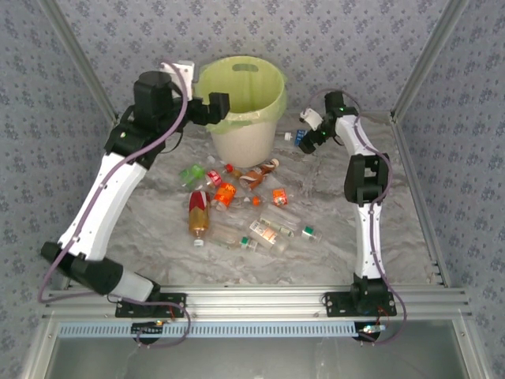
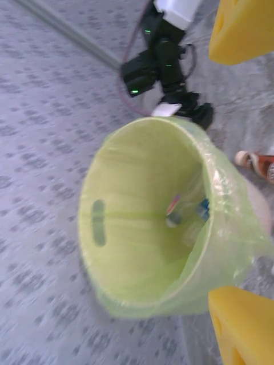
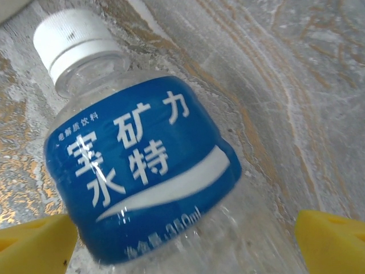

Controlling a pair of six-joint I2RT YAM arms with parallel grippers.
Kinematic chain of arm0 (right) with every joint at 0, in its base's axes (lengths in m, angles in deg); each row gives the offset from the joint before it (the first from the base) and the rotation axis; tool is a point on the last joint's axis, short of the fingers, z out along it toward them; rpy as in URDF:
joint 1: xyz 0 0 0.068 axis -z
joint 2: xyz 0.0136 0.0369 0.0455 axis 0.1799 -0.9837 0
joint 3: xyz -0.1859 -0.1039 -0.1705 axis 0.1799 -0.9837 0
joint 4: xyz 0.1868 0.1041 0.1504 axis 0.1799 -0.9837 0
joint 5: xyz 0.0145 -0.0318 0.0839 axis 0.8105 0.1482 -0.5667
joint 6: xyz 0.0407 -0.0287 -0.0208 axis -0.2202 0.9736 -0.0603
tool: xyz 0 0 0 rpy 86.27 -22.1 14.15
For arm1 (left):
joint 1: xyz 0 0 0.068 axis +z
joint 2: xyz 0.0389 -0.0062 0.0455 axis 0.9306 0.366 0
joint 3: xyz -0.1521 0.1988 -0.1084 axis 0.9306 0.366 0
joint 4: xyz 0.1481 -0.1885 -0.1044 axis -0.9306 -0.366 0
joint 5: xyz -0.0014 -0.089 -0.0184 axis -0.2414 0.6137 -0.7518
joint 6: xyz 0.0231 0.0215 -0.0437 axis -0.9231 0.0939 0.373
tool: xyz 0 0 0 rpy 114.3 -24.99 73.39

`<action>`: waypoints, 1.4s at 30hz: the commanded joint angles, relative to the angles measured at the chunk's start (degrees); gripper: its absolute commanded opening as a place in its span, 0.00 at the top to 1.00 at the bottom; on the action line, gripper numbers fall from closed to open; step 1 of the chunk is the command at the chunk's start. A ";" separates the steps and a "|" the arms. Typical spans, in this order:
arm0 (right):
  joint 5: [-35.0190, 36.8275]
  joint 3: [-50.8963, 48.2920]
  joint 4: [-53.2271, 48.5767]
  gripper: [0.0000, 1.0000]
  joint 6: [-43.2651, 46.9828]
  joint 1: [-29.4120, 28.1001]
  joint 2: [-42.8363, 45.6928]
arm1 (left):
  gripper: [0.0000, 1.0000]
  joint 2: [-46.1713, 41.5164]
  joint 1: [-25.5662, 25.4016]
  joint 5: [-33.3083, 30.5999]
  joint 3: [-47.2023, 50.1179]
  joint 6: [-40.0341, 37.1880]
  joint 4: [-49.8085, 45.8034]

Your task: Put the plastic bottles in the bin

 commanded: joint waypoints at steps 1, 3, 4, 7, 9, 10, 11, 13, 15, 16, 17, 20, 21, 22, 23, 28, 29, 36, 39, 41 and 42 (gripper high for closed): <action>3.42 3.03 -3.32 0.00 4.72 -0.97 -2.45 | 0.00 -4.87 -0.20 -7.53 5.06 1.71 10.04; 4.37 3.50 -3.12 0.00 5.80 -1.39 -3.19 | 0.00 -8.30 0.04 -11.20 9.37 2.78 12.11; 4.78 3.68 -2.85 0.00 6.05 -1.50 -3.54 | 0.01 -9.69 0.16 -12.59 11.45 3.19 12.98; 5.18 4.66 -3.10 0.01 7.22 -2.09 -4.72 | 0.00 -14.52 0.82 -18.04 18.85 4.22 16.10; 3.73 5.01 -4.23 0.01 7.95 -2.38 -5.12 | 0.00 -17.53 2.35 -21.12 23.21 6.41 16.61; 3.02 5.16 -4.66 0.01 8.11 -2.45 -5.24 | 0.01 -18.67 3.34 -21.52 24.73 7.58 16.36; 2.39 5.43 -5.03 0.01 8.14 -2.31 -5.45 | 0.00 -19.93 4.73 -21.68 26.10 9.25 15.71; 1.36 6.23 -6.34 0.02 8.18 -2.48 -5.81 | 0.00 -22.02 7.45 -21.77 28.32 12.38 13.71; 0.70 6.43 -7.28 0.02 8.06 -2.56 -5.95 | 0.00 -24.14 9.85 -22.70 30.59 14.94 11.44; 0.27 6.43 -7.49 0.03 7.96 -2.59 -5.95 | 0.00 -24.97 10.70 -23.23 31.57 15.76 10.42; 0.15 6.44 -7.61 0.03 7.86 -2.58 -5.95 | 0.01 -25.82 11.74 -23.57 32.62 16.62 9.27; -0.07 6.27 -7.66 0.04 7.75 -2.55 -5.81 | 0.00 -27.79 14.52 -23.58 34.84 18.43 5.69; 0.30 6.05 -7.34 0.04 7.78 -2.52 -5.70 | 0.01 -28.34 15.31 -23.63 35.23 18.79 4.30; 0.78 5.78 -6.67 0.05 7.46 -2.56 -5.56 | 0.01 -28.74 15.93 -23.63 35.52 18.91 3.30; 1.10 5.44 -6.38 0.09 7.51 -2.56 -5.40 | 0.00 -29.04 16.57 -23.64 35.84 18.99 2.17; 2.67 3.13 -5.10 0.26 7.93 -2.55 -3.42 | 0.00 -30.18 18.69 -23.36 37.18 19.47 0.05; 3.05 2.70 -4.64 0.29 7.85 -2.46 -2.77 | 0.00 -30.27 18.99 -23.12 37.44 19.67 0.13; 1.33 -1.67 -0.77 0.42 7.33 -1.77 4.93 | 0.01 -29.09 20.79 -20.04 39.19 20.79 1.01; -0.91 -7.67 3.75 0.42 6.27 -1.51 10.82 | 0.00 -27.62 21.30 -18.98 38.68 21.34 -0.65; -2.26 -11.35 6.37 0.42 5.04 -1.26 14.87 | 0.00 -26.70 21.55 -18.62 38.63 21.64 -1.93; -3.18 -13.48 7.76 0.42 4.08 -1.16 17.10 | 0.00 -26.35 21.57 -18.37 38.63 21.93 -2.58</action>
